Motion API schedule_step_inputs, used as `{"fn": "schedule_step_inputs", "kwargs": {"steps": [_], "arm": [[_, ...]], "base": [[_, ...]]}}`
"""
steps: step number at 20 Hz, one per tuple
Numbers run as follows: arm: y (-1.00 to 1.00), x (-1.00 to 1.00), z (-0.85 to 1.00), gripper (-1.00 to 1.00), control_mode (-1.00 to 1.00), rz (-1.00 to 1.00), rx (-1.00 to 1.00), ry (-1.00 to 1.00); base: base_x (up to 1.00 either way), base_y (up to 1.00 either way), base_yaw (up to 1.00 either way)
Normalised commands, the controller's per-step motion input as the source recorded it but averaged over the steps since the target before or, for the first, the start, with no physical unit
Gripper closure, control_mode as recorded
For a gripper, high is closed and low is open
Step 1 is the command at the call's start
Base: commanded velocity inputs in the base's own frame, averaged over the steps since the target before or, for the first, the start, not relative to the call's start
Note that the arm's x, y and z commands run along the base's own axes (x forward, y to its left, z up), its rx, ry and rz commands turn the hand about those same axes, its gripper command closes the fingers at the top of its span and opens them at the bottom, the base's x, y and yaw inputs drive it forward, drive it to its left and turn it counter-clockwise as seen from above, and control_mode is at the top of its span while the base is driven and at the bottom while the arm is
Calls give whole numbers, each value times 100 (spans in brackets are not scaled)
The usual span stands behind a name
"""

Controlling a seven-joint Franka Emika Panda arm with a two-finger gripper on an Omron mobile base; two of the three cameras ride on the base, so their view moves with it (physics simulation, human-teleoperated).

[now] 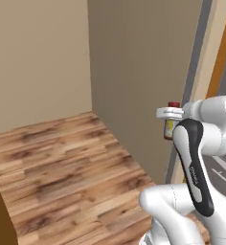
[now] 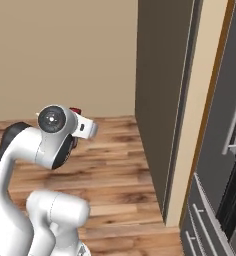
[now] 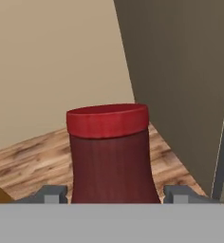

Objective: Move the hot dog bun to the plate on the dining table and place the condiment next to that plate. Then navigate to the fridge and take the sausage and place it on the plate as well.

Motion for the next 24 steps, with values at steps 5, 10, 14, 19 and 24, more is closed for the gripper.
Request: {"fn": "schedule_step_inputs", "kwargs": {"steps": [5,10,14,19,24], "arm": [[0,0,0,100,100,0,0,0],[0,0,0,100,100,0,0,0],[0,0,0,100,100,0,0,0],[0,0,0,100,100,0,0,0],[0,0,0,100,100,0,0,0]], "base": [[100,0,12],[100,0,13],[100,0,17],[100,0,21],[100,0,34]]}}
